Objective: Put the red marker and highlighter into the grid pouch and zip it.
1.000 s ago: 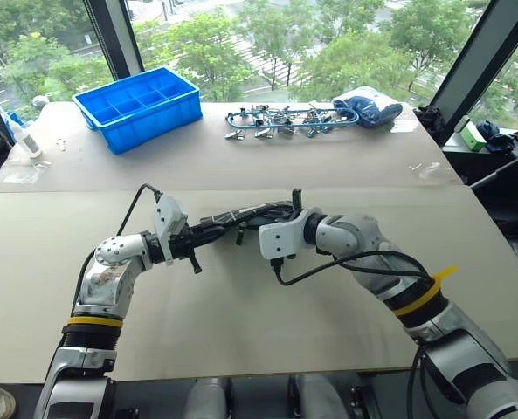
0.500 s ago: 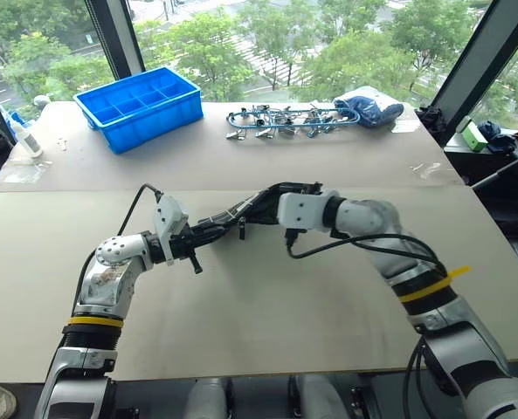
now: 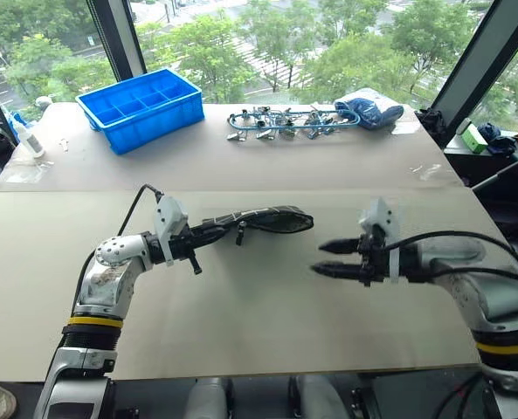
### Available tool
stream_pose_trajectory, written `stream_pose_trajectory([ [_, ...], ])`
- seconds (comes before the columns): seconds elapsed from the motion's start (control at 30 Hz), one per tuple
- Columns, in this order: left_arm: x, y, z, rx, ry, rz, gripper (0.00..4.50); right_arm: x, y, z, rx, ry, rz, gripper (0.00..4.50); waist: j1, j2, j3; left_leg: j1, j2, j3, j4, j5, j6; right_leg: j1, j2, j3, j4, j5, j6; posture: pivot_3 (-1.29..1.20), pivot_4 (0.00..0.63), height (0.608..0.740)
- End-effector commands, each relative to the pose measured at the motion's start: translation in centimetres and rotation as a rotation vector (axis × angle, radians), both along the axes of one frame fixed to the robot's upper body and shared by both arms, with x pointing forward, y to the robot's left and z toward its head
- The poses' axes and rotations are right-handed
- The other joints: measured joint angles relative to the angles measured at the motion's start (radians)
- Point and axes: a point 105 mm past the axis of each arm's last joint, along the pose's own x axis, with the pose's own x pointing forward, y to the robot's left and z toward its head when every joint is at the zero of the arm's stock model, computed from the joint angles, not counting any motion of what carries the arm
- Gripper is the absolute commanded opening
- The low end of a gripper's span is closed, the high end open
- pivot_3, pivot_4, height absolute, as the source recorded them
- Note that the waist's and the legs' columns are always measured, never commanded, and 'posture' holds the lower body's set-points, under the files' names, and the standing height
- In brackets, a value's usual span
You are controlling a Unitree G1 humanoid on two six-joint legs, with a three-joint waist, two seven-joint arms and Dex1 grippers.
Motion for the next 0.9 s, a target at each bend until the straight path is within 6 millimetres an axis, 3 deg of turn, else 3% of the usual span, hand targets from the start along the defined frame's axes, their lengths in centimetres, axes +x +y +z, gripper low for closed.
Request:
stream_pose_trajectory([
  [0.03, -0.2, -0.3, 1.2, -0.012, -0.038, -0.022, 0.00, 1.3, 2.0, -0.6, -0.049, -0.046, -0.053, 2.99, -0.003, 0.000, 0.000, 0.000, 0.000, 0.000, 0.000, 0.000, 0.000, 0.000, 0.000, 0.000, 0.000, 0.000, 0.000, 0.00, 0.150, 0.740],
  [0.17, -0.1, -0.3, 1.3, -0.012, -0.038, -0.024, 0.00, 3.9, 4.8, -0.3, -0.030, -0.080, -0.136, 2.99, -0.006, 0.000, 0.000, 0.000, 0.000, 0.000, 0.000, 0.000, -0.001, 0.000, 0.000, -0.001, 0.001, 0.000, 0.000, 0.00, 0.150, 0.740],
  [0.3, -0.2, -0.4, 1.3, -0.012, -0.037, -0.027, 0.00, 6.1, 8.2, 1.6, 0.011, -0.166, -0.147, 2.99, -0.006, 0.000, 0.000, -0.001, 0.000, 0.000, 0.000, 0.001, -0.002, -0.001, 0.000, -0.001, 0.001, 0.000, 0.000, 0.00, 0.150, 0.740],
  [0.53, -0.1, -0.5, 1.4, -0.015, -0.041, -0.025, 0.00, 6.9, 11.8, 3.3, 0.072, -0.200, -0.123, 2.99, -0.006, 0.000, 0.000, -0.003, 0.000, 0.000, 0.000, 0.002, -0.003, -0.001, 0.000, -0.002, 0.001, 0.000, 0.000, 0.00, 0.150, 0.740],
  [0.7, 0.0, -0.5, 1.5, -0.019, -0.044, -0.021, 0.00, 7.1, 12.3, 3.4, 0.066, -0.217, -0.108, 2.99, -0.007, 0.000, 0.000, -0.002, 0.000, 0.000, 0.000, 0.002, -0.003, -0.001, 0.000, -0.002, 0.001, 0.000, 0.000, 0.00, 0.150, 0.740],
  [0.8, 0.0, -0.5, 1.5, -0.020, -0.045, -0.019, 0.00, 7.5, 11.7, 3.4, 0.058, -0.234, -0.127, 2.24, -0.007, 0.000, 0.000, -0.003, 0.000, 0.000, 0.000, 0.002, -0.003, -0.001, 0.000, -0.002, 0.001, 0.000, 0.000, 0.00, 0.150, 0.740],
  [0.9, 0.0, -0.5, 1.4, -0.020, -0.044, -0.017, 0.00, 7.2, 11.4, 3.6, 0.074, -0.230, -0.112, 1.22, -0.008, 0.000, 0.000, -0.002, 0.000, 0.000, 0.000, 0.002, -0.003, -0.001, 0.000, -0.002, 0.001, 0.000, 0.000, 0.00, 0.150, 0.740],
])
